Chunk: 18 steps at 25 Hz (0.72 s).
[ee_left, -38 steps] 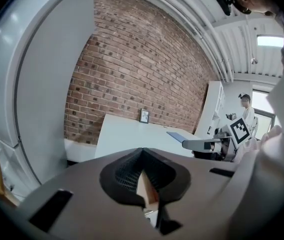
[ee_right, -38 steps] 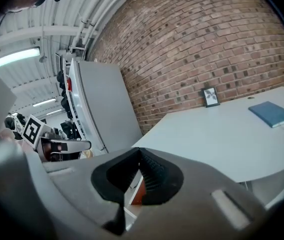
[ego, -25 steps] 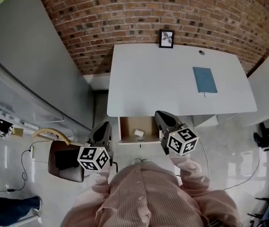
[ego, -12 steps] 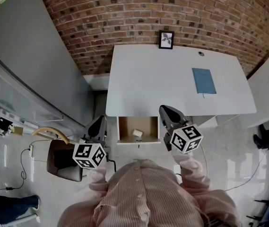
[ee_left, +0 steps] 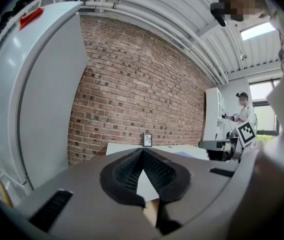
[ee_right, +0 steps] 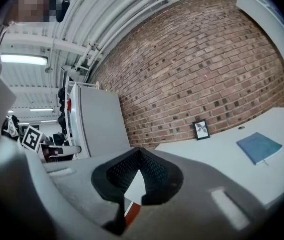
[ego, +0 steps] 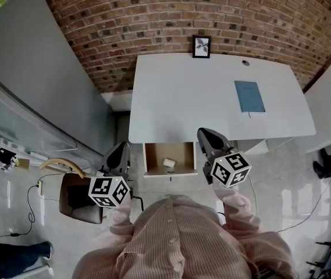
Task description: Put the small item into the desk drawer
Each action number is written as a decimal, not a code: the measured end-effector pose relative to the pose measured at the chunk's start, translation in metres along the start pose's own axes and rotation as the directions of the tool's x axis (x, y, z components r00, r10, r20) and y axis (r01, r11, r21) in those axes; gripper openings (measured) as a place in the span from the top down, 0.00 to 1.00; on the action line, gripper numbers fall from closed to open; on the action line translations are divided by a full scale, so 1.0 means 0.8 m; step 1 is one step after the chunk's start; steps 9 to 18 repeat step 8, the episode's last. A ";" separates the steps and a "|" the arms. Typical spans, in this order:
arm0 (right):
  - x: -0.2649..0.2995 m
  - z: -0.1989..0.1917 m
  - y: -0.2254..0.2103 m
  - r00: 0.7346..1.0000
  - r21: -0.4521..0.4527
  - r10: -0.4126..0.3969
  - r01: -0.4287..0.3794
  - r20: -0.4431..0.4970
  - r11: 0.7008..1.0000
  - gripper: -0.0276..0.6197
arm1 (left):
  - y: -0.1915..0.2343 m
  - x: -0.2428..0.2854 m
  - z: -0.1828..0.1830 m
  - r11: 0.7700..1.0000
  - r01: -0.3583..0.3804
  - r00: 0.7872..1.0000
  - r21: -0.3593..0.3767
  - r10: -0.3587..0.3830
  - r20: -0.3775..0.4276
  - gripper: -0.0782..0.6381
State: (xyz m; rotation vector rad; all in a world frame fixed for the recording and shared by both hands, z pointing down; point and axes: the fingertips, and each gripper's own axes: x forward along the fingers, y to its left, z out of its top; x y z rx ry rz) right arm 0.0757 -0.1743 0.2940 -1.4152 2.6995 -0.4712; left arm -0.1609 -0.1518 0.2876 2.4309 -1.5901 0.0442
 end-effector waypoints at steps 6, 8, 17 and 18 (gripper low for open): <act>-0.001 -0.003 -0.002 1.000 -0.010 0.004 -0.004 -0.004 1.000 0.95 | -0.001 0.001 -0.003 1.000 -0.005 1.000 0.003 0.005 -0.003 0.89; -0.001 -0.004 -0.002 1.000 -0.020 0.005 -0.005 -0.006 1.000 0.95 | -0.001 0.001 -0.004 1.000 -0.007 1.000 0.003 0.007 -0.005 0.89; -0.001 -0.004 -0.002 1.000 -0.020 0.005 -0.005 -0.006 1.000 0.95 | -0.001 0.001 -0.004 1.000 -0.007 1.000 0.003 0.007 -0.005 0.89; -0.001 -0.004 -0.002 1.000 -0.020 0.005 -0.005 -0.006 1.000 0.95 | -0.001 0.001 -0.004 1.000 -0.007 1.000 0.003 0.007 -0.005 0.89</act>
